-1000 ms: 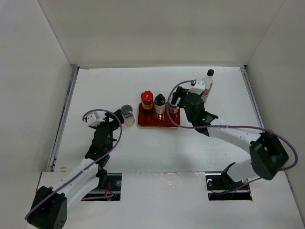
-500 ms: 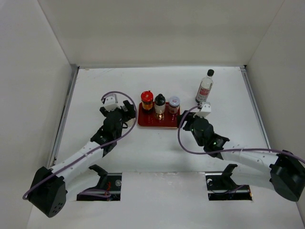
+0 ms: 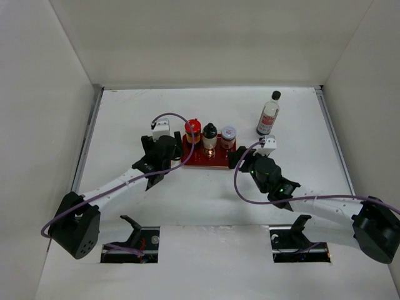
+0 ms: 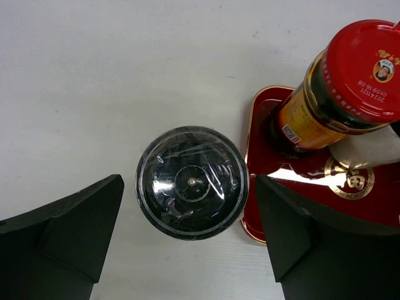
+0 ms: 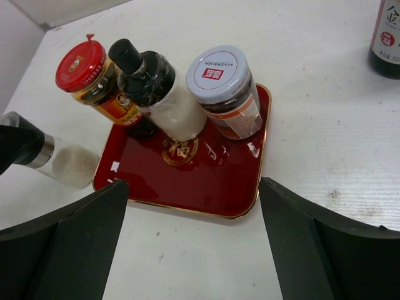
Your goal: Organize the condiment bottles
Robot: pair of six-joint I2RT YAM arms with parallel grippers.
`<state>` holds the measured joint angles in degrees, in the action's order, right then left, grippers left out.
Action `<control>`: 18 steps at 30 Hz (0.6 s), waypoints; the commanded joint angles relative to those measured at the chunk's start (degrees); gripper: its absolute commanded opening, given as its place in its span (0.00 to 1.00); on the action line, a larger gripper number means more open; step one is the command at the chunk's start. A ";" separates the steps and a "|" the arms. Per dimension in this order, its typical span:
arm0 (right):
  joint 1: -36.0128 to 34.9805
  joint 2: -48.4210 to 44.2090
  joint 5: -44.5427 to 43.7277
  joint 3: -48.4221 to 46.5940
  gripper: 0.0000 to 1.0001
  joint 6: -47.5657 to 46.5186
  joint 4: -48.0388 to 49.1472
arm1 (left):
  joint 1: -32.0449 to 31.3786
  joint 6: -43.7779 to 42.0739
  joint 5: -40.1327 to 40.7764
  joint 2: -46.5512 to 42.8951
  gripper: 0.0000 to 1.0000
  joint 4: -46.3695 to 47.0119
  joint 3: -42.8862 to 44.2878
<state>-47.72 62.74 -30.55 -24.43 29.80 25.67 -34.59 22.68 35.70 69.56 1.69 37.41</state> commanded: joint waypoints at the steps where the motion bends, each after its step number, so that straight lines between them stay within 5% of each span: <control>1: -0.57 -0.25 1.19 0.43 0.92 0.17 4.30 | 0.09 -0.79 2.35 0.13 0.84 0.41 2.32; 7: -0.39 -0.07 1.72 0.52 0.92 0.26 4.48 | 0.71 -1.23 2.35 1.63 0.70 3.22 2.67; 12: -0.48 -0.07 1.81 0.78 0.92 0.35 4.48 | 0.45 -2.11 2.79 1.20 0.38 4.02 3.81; 18: -0.31 -0.08 1.81 1.05 0.92 0.52 4.74 | -2.27 -4.13 5.51 -5.65 0.30 3.58 6.09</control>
<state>-47.72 62.76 -29.36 -23.81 29.85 26.55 -34.92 20.62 37.91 70.06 0.97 38.39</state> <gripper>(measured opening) 0.923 0.613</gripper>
